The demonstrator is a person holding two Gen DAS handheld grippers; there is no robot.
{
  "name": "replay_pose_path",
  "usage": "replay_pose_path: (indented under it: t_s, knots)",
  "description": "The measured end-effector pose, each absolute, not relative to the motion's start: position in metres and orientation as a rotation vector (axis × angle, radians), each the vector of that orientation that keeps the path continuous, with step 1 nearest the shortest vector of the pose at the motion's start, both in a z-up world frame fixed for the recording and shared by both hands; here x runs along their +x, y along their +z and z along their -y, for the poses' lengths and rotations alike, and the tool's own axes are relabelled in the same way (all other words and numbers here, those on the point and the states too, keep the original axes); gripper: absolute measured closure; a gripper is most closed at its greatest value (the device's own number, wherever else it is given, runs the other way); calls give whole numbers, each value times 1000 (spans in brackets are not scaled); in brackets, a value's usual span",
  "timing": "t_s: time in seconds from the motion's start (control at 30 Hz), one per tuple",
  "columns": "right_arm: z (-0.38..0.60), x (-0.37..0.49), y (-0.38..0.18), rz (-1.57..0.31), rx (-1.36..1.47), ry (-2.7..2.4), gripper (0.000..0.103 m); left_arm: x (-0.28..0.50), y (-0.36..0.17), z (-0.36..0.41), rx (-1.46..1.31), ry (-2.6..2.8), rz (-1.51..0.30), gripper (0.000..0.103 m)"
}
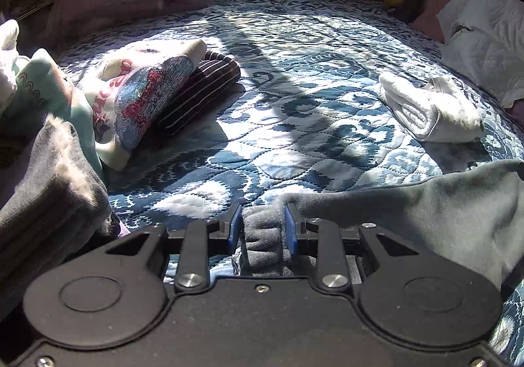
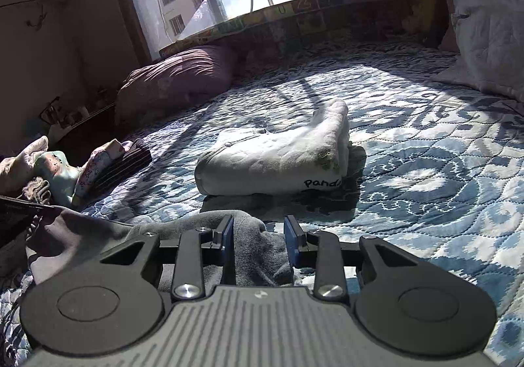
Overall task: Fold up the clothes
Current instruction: 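Lower the grey pants flat onto the quilt with both grippers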
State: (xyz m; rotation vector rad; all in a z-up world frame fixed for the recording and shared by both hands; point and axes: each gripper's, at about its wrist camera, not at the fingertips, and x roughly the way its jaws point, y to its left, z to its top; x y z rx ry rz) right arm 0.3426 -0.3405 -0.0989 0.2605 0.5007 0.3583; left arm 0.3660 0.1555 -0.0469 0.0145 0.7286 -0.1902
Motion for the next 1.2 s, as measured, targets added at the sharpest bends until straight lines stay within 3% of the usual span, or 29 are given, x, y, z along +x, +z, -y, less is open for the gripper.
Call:
replay_pose_path:
  t_s: [0.47, 1.2]
  knots:
    - [354, 260, -76, -288, 235, 425, 70, 266, -14, -169, 52, -276, -462, 77]
    - [332, 106, -94, -327, -68, 384, 71, 107, -66, -168, 229, -325, -430, 77]
